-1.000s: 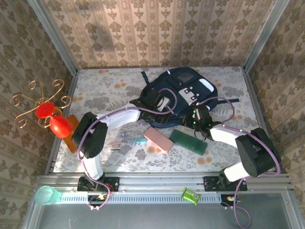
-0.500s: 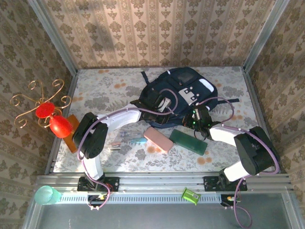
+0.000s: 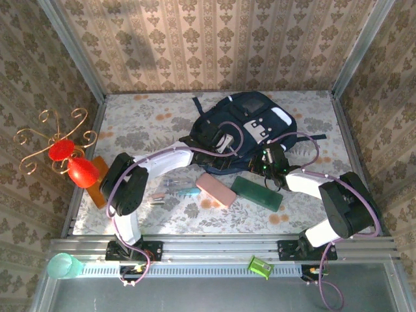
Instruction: Pack books, pencil case, and school supplies into a backpack
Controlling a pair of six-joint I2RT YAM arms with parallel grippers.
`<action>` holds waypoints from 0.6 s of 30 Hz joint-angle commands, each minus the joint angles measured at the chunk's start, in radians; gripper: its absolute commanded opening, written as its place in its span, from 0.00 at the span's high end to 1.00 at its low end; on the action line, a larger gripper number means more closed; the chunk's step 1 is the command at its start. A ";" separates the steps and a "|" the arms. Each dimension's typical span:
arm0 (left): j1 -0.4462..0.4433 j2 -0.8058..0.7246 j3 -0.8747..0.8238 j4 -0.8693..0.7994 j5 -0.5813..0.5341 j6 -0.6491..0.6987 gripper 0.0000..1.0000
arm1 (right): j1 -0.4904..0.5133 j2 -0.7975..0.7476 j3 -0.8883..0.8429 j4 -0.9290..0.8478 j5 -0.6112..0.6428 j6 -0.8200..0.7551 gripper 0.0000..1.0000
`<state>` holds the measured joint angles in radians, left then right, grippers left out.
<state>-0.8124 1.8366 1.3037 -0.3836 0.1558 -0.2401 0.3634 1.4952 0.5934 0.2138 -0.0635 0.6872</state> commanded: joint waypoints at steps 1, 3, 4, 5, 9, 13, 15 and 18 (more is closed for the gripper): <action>-0.007 0.032 0.023 -0.051 -0.007 -0.009 0.70 | -0.005 0.004 0.004 0.076 -0.008 0.001 1.00; -0.006 0.038 0.027 -0.053 -0.004 -0.008 0.73 | -0.005 0.004 0.003 0.076 -0.008 0.002 1.00; -0.007 0.041 0.029 -0.056 -0.006 -0.005 0.73 | -0.006 0.005 0.003 0.076 -0.008 0.002 1.00; -0.005 0.042 0.032 -0.057 -0.013 -0.004 0.74 | -0.007 0.004 0.005 0.076 -0.009 0.001 1.00; -0.003 0.043 0.037 -0.064 -0.016 -0.001 0.79 | -0.010 0.002 0.006 0.077 -0.010 0.000 1.00; -0.003 0.029 0.026 -0.061 -0.033 0.010 1.00 | -0.015 0.002 0.004 0.077 -0.012 0.000 1.00; -0.008 -0.005 -0.001 -0.044 -0.103 0.034 1.00 | -0.024 -0.005 0.000 0.071 -0.011 -0.003 1.00; -0.014 -0.059 -0.036 -0.024 -0.248 0.114 1.00 | -0.048 -0.020 0.006 0.003 0.008 -0.011 1.00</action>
<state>-0.8276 1.8412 1.3025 -0.3866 0.0769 -0.2077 0.3439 1.4952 0.5934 0.2173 -0.0948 0.6868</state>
